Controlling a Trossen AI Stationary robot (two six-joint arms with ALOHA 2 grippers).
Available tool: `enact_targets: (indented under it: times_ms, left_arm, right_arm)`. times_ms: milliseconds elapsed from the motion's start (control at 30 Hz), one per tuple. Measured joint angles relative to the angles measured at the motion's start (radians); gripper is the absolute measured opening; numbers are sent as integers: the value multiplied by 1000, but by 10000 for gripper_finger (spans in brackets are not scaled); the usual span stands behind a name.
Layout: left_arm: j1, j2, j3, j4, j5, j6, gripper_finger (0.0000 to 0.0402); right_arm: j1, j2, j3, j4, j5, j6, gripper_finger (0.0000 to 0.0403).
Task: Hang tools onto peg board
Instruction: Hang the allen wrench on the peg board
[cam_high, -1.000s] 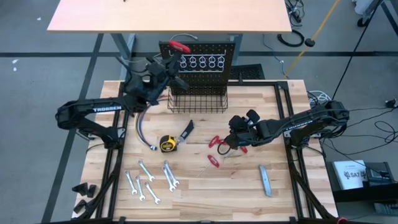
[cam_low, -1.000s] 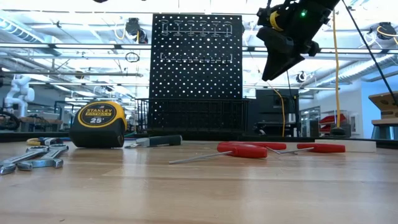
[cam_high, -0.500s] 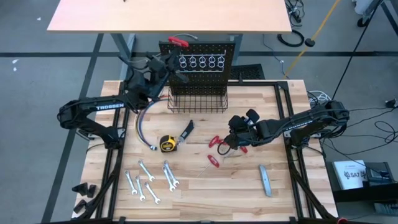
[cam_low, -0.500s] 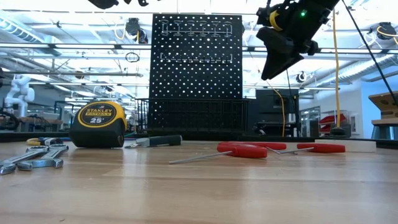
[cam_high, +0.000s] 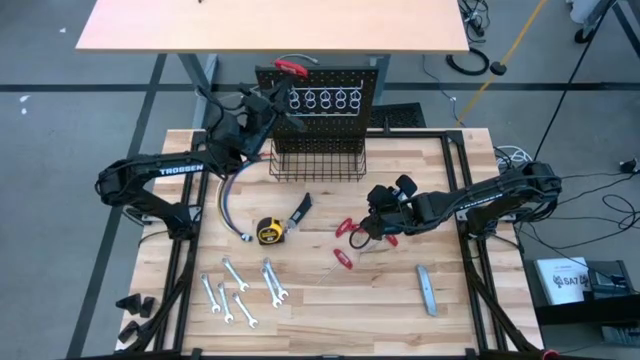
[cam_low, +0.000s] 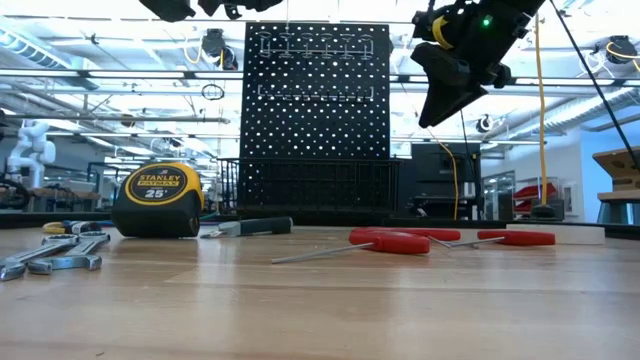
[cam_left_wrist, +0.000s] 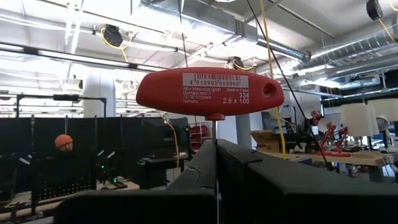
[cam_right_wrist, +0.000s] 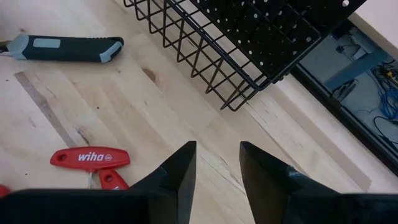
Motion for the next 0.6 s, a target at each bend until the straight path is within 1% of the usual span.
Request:
enact_targets:
  times_ms: [167,367,600]
  left_arm:
    - [1,0,0,-28,-2,0,0]
    - [3,0,-1,-36,-39,0,0]
    - [2,0,-41,-22,-48,-3,0]
  right_arm:
    - [0,0,0,0,0,0,114]
    - [0,0,0,-1,-1,0,114]
    - [0,0,0,-1,-1,0,114]
